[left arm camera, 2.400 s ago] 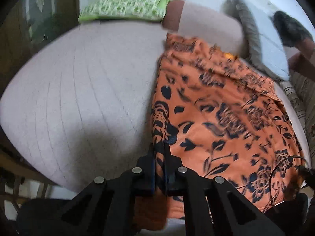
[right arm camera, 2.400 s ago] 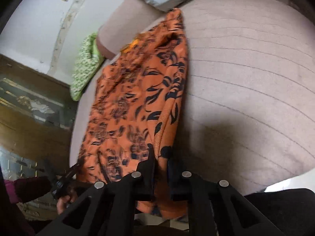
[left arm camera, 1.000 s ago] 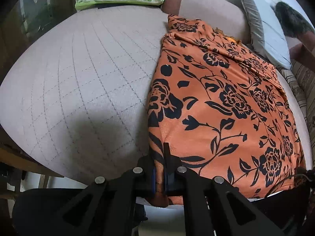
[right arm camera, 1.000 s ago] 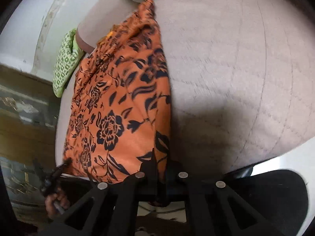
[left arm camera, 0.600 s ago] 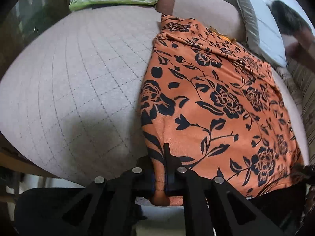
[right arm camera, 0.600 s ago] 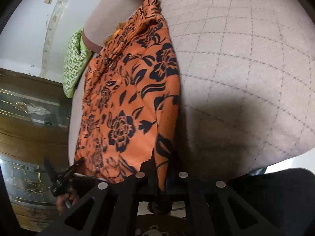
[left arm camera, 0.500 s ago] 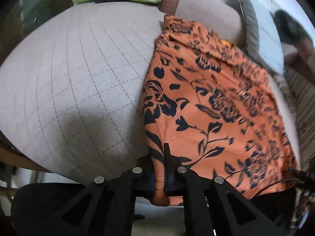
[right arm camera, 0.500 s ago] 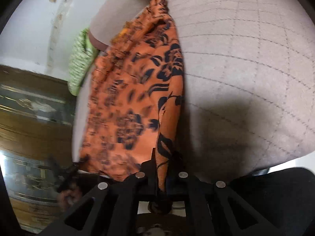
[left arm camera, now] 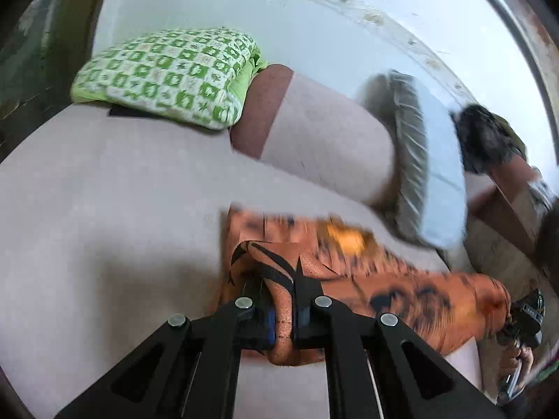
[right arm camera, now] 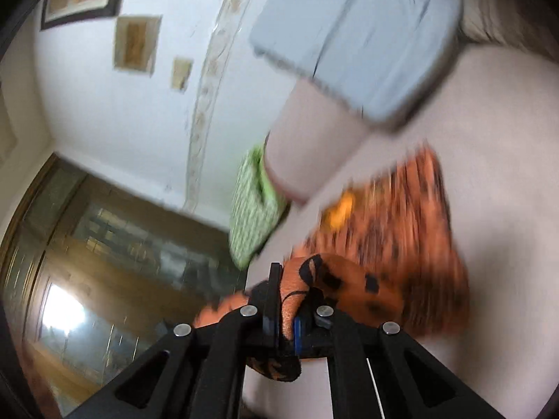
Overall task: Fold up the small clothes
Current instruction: 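Lift the hem with both tools and fold it toward the collar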
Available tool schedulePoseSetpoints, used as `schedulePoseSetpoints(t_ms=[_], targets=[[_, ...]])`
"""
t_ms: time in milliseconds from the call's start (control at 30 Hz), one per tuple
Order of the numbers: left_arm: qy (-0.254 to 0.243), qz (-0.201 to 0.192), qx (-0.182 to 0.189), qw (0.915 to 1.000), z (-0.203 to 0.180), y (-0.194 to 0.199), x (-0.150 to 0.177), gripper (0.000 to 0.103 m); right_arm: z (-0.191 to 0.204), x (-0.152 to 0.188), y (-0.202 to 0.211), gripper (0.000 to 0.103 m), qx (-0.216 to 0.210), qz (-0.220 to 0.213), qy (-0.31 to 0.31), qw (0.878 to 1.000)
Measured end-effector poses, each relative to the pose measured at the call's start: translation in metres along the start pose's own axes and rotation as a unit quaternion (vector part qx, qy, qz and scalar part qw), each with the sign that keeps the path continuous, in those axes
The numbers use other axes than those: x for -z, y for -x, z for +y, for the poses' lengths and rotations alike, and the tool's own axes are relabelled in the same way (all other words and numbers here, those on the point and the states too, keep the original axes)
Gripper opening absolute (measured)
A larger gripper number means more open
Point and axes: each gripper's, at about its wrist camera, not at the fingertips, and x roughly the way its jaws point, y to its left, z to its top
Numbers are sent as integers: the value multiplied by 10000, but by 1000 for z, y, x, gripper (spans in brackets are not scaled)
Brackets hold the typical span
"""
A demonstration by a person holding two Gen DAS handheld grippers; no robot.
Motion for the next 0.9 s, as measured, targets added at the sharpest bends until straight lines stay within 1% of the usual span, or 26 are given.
schedulePoseSetpoints(t_ms=[33,67,100,133,167,200,233,267,300,333,367,400,467,500,533,567,600,633,667,700,733,767,800,833,867,900], targets=[[37,-12,-83,10000,-1,-34,-19,8,-10,-23,-27,7,274,-59,-63,9996],[16,117,-211,9997,-1,-64,-28,12,-22,-34,-45,8,502,-34,-189,9986],[5,411,-369,9985,1,-98,-31,18,-37,-44,-68,10,780,99,-281,9965],[-91,715,-582,9957,3,-127,-30,40,-52,-48,-90,25,1109,292,-300,9930],[-144,950,-887,9914,6,-153,-27,54,-69,-47,-107,40,1703,396,-312,9841],[-162,1131,-1302,9849,14,-177,-22,55,-78,-43,-114,83,2132,407,-284,9757],[-234,1235,-1538,9801,22,-193,-19,55,-83,-36,-114,86,2245,280,-197,9739],[-180,1193,-1521,9810,26,-193,-19,56,-82,-28,-108,86,2111,153,-153,9772],[-17,1006,-1380,9853,30,-185,-19,57,-78,-23,-102,86,2080,76,-74,9781],[122,690,-1270,9894,34,-168,-20,63,-73,-18,-97,86,2097,30,68,9777],[122,538,-1286,9902,35,-157,-20,66,-66,-12,-88,86,2150,-15,292,9762],[31,167,-1309,9912,34,-134,-21,68,-60,-7,-83,86,2239,-25,463,9735],[-123,-181,-1393,9900,33,-106,-21,81,-47,5,-73,86,2432,116,855,9661],[-174,-380,-1419,9890,35,-89,-16,84,-45,13,-68,86,2490,167,987,9633],[-159,-567,-1373,9888,38,-71,-8,90,-44,21,-65,86,2586,255,1082,9596],[-114,-496,-1265,9907,43,-63,3,91,-47,27,-64,86,2625,413,1079,9580],[-115,-322,-1148,9928,49,-66,6,91,-49,30,-56,86,2646,586,1090,9564],[-169,58,-865,9961,50,-73,20,91,-54,35,-59,86,2687,760,1137,9534],[-253,332,-678,9968,48,-81,30,91,-57,41,-64,86,2707,950,1215,9502],[-387,551,-560,9962,45,-90,40,91,-58,43,-71,86,2679,1070,1282,9489],[-582,725,-480,9945,39,-104,50,91,-58,42,-83,86,2585,1141,1326,9500],[-686,799,-426,9935,34,-114,53,91,-59,39,-90,86,2526,1130,1298,9521],[-762,899,-411,9922,32,-130,57,91,-65,34,-97,86,2434,1171,1213,9552],[-754,1216,-573,9880,34,-152,62,90,-71,32,-108,86,2350,1319,1074,9570],[-648,1395,-743,9853,37,-165,66,88,-77,31,-118,87,2461,1429,976,9537],[-788,1256,-906,9848,31,-168,68,84,-76,32,-125,86,2604,1504,1002,9484]])
